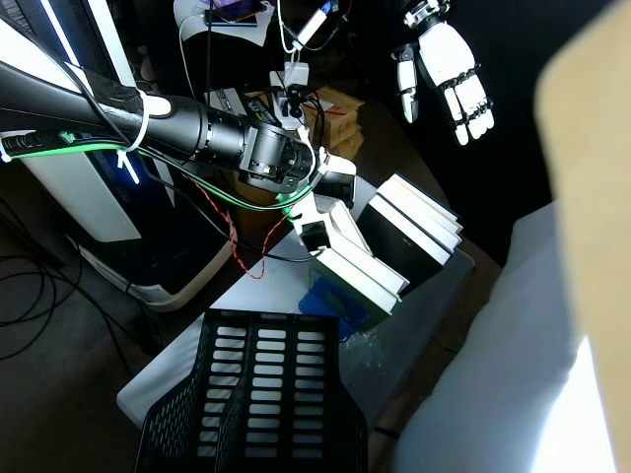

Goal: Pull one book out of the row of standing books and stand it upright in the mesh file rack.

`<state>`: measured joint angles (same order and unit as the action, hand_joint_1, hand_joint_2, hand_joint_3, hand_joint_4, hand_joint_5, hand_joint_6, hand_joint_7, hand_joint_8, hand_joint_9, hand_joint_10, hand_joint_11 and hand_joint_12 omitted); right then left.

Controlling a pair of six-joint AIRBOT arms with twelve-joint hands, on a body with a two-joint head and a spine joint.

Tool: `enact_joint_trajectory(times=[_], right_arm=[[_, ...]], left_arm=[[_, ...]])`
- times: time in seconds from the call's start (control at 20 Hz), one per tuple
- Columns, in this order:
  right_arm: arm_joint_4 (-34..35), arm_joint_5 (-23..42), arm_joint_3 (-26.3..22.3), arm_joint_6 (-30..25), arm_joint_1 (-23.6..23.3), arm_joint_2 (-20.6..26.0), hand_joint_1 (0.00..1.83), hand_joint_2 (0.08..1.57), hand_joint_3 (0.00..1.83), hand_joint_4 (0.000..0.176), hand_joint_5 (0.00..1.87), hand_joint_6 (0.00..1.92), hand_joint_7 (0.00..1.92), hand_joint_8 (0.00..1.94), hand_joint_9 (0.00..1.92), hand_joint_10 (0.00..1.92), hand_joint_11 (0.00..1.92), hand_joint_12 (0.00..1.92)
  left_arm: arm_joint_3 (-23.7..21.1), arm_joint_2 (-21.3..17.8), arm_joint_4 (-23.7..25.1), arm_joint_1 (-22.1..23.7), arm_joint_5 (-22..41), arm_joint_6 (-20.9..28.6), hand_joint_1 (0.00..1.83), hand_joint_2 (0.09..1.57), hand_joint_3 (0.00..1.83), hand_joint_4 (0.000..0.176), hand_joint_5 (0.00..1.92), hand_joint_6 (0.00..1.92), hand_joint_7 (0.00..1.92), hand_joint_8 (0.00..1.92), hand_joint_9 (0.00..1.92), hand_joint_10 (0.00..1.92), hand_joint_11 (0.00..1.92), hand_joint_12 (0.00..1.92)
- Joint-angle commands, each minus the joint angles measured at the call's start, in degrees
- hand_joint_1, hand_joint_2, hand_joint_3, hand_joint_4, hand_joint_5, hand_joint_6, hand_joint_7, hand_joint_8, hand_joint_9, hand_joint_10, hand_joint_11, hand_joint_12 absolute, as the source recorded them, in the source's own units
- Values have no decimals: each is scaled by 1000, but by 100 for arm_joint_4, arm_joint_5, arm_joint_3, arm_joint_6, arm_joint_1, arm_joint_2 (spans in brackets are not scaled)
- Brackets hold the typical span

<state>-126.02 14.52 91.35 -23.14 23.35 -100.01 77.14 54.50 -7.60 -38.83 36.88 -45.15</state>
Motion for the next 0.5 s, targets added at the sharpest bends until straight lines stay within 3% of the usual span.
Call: enact_joint_trajectory(times=[0.0, 0.05, 0.1, 0.15, 0.2, 0.25, 0.3, 0.35, 0.45], right_arm=[[65, -360, 60, -71, 14, 113, 1372, 539, 1595, 132, 1298, 1899, 1061, 1941, 1417, 1921, 1424, 1921], [76, -357, 61, -71, 14, 114, 1284, 780, 1104, 167, 1340, 1853, 1331, 1941, 1425, 1921, 1444, 1921], [100, -340, 62, -71, 9, 114, 1160, 589, 1209, 0, 1095, 1531, 1304, 1866, 1267, 1888, 1263, 1921], [138, -314, 66, -71, -1, 115, 1214, 719, 824, 0, 1210, 1574, 1276, 1915, 1244, 1914, 1266, 1921], [140, -305, 57, -71, -6, 115, 1240, 800, 618, 58, 1287, 1648, 1287, 1923, 1271, 1920, 1312, 1921], [150, -296, 55, -71, -11, 115, 1160, 624, 1016, 0, 1080, 1431, 1209, 1913, 1183, 1921, 1215, 1921], [164, -287, 52, -71, -14, 115, 1139, 556, 1168, 0, 1050, 1420, 1202, 1935, 1185, 1921, 1231, 1921], [173, -278, 46, -71, -14, 118, 1164, 525, 1112, 0, 1110, 1234, 1203, 1931, 1194, 1921, 1263, 1921], [177, -275, 39, -71, -14, 126, 1143, 540, 1190, 0, 1048, 1392, 1207, 1908, 1153, 1921, 1214, 1921]], left_arm=[[61, -38, -103, 14, 638, 3, 591, 1331, 0, 51, 44, 7, 5, 2, 0, 0, 0, 0], [61, -34, -104, 13, 640, 7, 621, 1328, 0, 42, 50, 8, 14, 5, 0, 0, 0, 0], [61, -30, -104, 13, 641, 16, 615, 1329, 0, 45, 46, 5, 12, 3, 0, 0, 0, 0], [59, -30, -104, 10, 647, 19, 572, 1336, 3, 63, 20, 3, 2, 0, 0, 0, 0, 0], [55, -33, -104, 6, 656, 25, 564, 1340, 5, 69, 15, 3, 0, 0, 0, 0, 0, 0], [52, -36, -106, 5, 661, 25, 575, 1342, 4, 67, 18, 4, 0, 0, 0, 0, 0, 0], [50, -35, -106, 5, 666, 28, 578, 1341, 3, 64, 25, 6, 1, 0, 0, 0, 0, 0], [47, -33, -106, 5, 666, 28, 574, 1335, 0, 66, 28, 8, 2, 1, 0, 0, 0, 0], [38, -33, -106, -2, 676, 28, 562, 1338, 2, 65, 25, 5, 3, 1, 0, 0, 8, 4]])
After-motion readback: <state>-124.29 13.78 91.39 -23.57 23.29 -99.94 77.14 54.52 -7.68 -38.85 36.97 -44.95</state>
